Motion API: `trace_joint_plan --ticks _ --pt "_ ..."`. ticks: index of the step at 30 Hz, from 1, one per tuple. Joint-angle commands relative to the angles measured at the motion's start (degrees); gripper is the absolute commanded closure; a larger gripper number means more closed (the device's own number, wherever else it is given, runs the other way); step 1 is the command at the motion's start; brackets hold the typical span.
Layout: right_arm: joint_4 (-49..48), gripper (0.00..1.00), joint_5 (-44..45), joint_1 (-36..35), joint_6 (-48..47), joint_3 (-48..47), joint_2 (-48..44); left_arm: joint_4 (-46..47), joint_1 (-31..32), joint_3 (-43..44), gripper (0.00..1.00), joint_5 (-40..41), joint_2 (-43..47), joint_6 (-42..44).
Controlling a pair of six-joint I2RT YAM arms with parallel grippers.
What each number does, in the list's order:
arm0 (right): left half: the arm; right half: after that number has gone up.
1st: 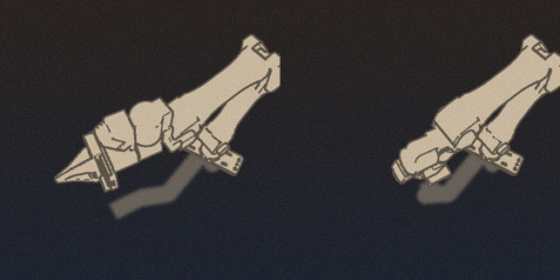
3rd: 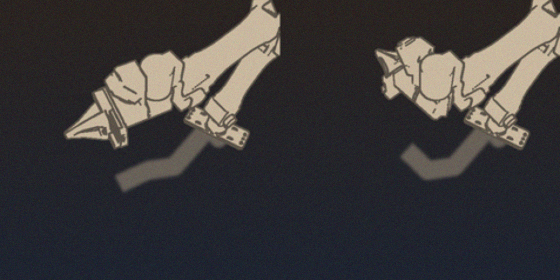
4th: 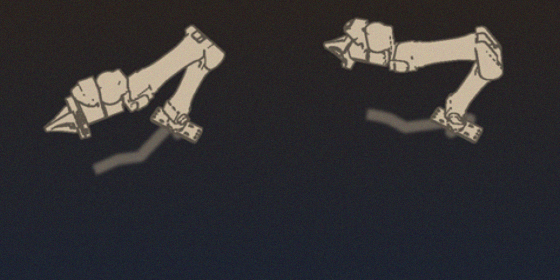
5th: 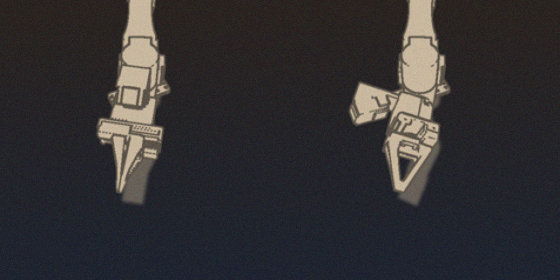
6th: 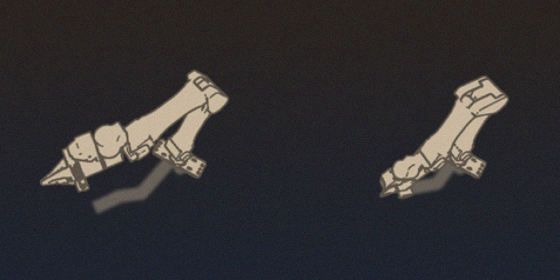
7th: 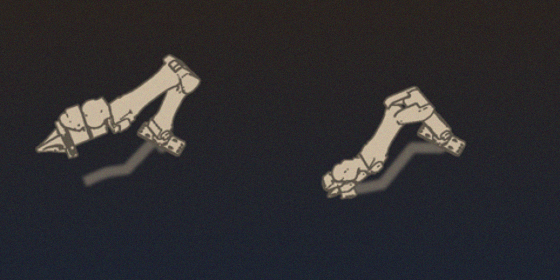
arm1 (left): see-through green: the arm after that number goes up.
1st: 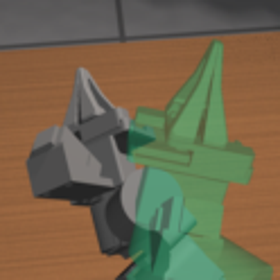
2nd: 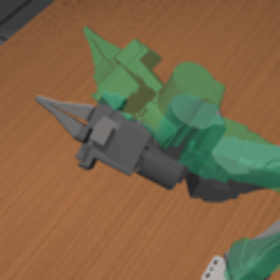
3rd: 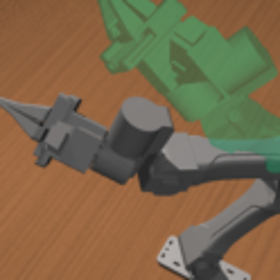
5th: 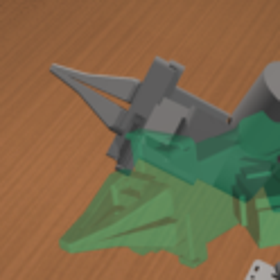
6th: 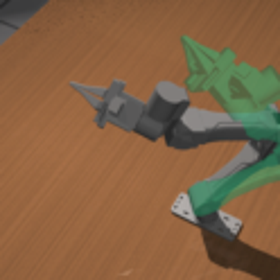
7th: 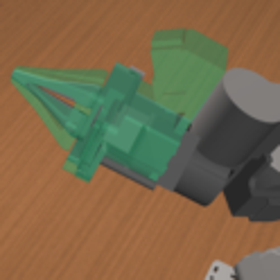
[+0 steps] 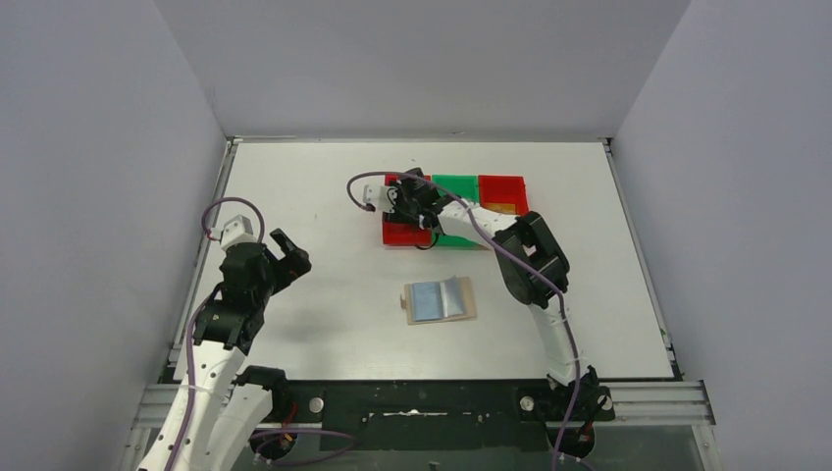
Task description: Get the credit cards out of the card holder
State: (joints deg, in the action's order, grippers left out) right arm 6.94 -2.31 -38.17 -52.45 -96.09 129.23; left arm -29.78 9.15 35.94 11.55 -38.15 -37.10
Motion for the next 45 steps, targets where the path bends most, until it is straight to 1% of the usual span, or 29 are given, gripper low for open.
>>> trace_joint_plan --ticks 1,4,7,8,9,10,11,12,13,14,15,17,19,21,24,26,30,34,36,38,41,43,45 --pt "-5.0 0.5 -1.6 0.1 6.6 2.2 -9.9 2.8 -0.4 0.4 0.06 -0.4 0.3 -0.2" --pt "-10.2 0.46 -1.7 -0.4 12.4 7.1 -15.9 2.6 -0.4 0.5 0.06 0.0 0.3 0.0" --pt "-18.7 0.4 2.4 -0.7 21.7 16.0 -24.7 2.5 -0.4 0.6 0.06 0.3 0.2 0.1" --pt "-20.7 0.37 4.2 -0.7 25.5 18.6 -27.6 2.4 -0.4 0.7 0.05 0.4 0.1 0.1" --pt "-22.4 0.3 6.9 -0.7 29.6 20.9 -30.2 2.4 -0.4 0.7 0.06 0.4 0.1 0.3" --pt "-23.2 0.2 10.9 -0.6 35.5 23.1 -32.9 2.4 -0.4 0.8 0.05 0.5 0.1 0.4" --pt "-22.7 0.11 14.6 -0.3 42.3 24.8 -35.5 2.3 -0.4 0.9 0.05 0.6 0.0 0.4" --pt "-19.6 0.0 17.7 0.3 49.4 25.8 -37.8 2.3 -0.4 0.9 0.05 0.5 -0.1 0.4" --pt "-15.4 0.02 18.9 1.2 56.6 26.5 -40.0 2.3 -0.4 1.0 0.04 0.4 -0.2 0.5" --pt "-10.7 0.02 17.1 2.5 62.7 27.3 -41.9 2.3 -0.4 1.0 0.03 0.3 -0.2 0.5" --pt "-6.8 0.02 13.7 4.3 67.5 28.3 -43.8 2.1 -0.4 1.1 0.03 0.4 -0.4 0.4" --pt "-3.0 0.02 1.8 7.2 74.2 32.1 -47.3 2.0 -0.4 1.1 0.03 0.4 -0.5 0.4" --pt "-2.1 0.02 -0.2 7.6 81.0 38.1 -51.6 1.9 -0.4 1.1 0.03 0.5 -0.6 0.4" --pt "-4.1 0.0 -1.4 7.0 86.1 45.0 -56.7 2.0 -0.4 1.0 0.03 0.4 -0.9 0.4" --pt "-4.4 0.03 -0.4 4.5 91.9 51.4 -61.5 2.0 -0.4 0.8 0.02 0.7 -1.1 0.3" --pt "-2.3 0.06 1.8 2.0 93.9 52.4 -62.2 1.8 -0.4 0.9 0.03 1.2 -1.3 0.3" --pt "3.9 0.09 9.5 -5.9 94.9 51.4 -60.7 1.7 -0.4 0.8 0.03 1.0 -1.2 0.2" --pt "8.0 0.15 15.8 -10.5 95.1 49.3 -57.4 0.8 -0.4 1.3 0.03 1.5 -0.6 0.0" --pt "8.4 0.17 18.3 -12.0 95.0 49.1 -56.3 0.5 -0.4 1.5 0.03 1.4 0.2 0.0" --pt "8.3 0.2 18.8 -12.3 94.9 49.0 -55.1 0.4 -0.4 1.4 0.03 1.8 1.5 -0.1" --pt "8.1 0.25 16.2 -12.8 94.4 47.5 -52.6 0.6 -0.4 0.9 0.03 2.3 3.7 -0.5" --pt "7.6 0.26 15.1 -14.2 94.4 46.8 -50.8 0.8 -0.4 0.6 0.03 2.3 5.1 -0.6" --pt "7.4 0.25 15.1 -15.9 94.5 46.1 -48.6 1.0 -0.4 0.5 0.03 2.2 6.1 -0.7"
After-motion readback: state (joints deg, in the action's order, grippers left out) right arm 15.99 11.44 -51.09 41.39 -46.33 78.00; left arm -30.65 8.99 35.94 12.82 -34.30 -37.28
